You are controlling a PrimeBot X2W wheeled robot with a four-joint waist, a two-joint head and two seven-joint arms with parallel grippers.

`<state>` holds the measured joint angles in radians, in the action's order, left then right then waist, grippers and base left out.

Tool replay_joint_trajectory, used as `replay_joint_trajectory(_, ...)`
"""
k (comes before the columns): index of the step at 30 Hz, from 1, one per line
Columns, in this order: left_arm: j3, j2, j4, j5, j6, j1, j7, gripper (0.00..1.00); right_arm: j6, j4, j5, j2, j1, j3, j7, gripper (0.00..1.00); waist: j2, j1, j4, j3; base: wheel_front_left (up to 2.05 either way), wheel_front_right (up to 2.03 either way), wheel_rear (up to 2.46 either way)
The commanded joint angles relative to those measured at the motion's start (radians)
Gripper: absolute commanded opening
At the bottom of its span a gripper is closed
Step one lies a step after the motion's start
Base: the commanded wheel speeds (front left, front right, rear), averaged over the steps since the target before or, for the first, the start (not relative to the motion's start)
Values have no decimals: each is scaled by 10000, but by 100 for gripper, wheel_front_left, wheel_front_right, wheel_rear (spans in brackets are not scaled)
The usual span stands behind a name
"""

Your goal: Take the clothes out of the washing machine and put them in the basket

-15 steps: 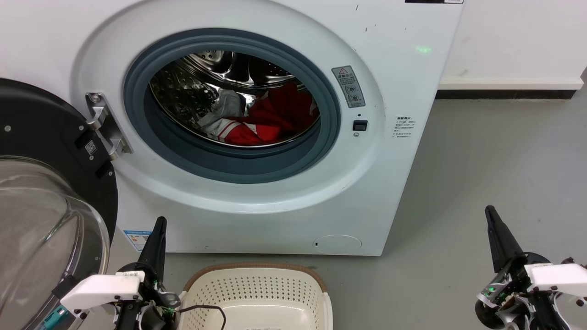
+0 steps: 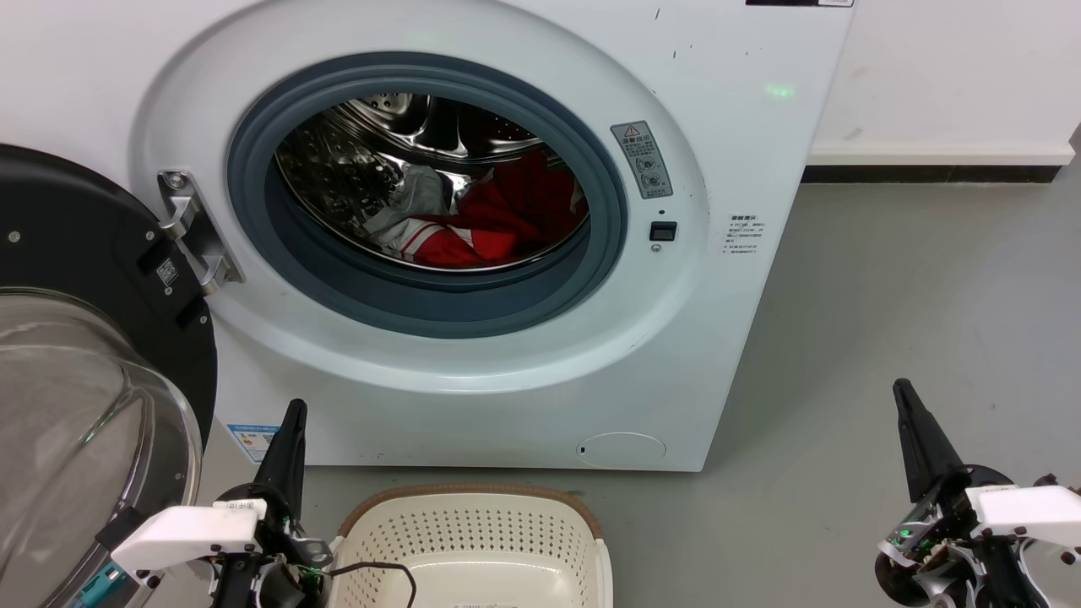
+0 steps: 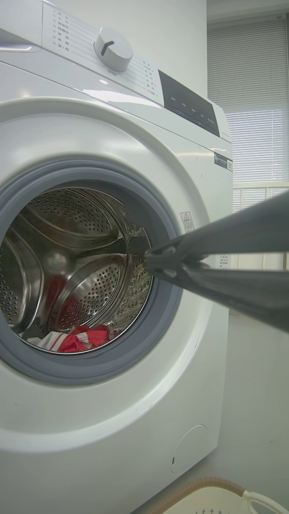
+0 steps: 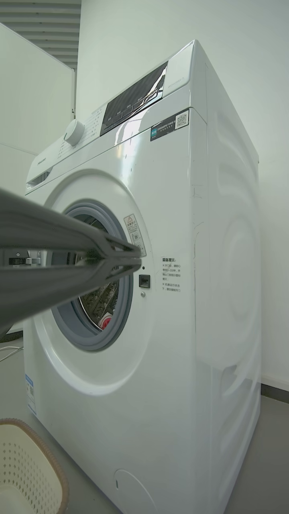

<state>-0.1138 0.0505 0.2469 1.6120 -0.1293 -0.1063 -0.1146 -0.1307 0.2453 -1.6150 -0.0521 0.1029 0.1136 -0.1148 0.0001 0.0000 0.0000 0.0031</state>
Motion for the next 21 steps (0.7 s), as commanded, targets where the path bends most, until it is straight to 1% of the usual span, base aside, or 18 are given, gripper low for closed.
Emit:
replay_joint_trajectory(1,-23,-8,-37,19,-44,-53,-18,0,0,12,46,29,129,-5,11,0,-1,0,0,0,0,0,0)
replay_joint_trajectory(21,-23,-8,-37,19,-44,-53,-18,0,0,12,46,29,129,-6,11,0,-1,0,0,0,0,0,0)
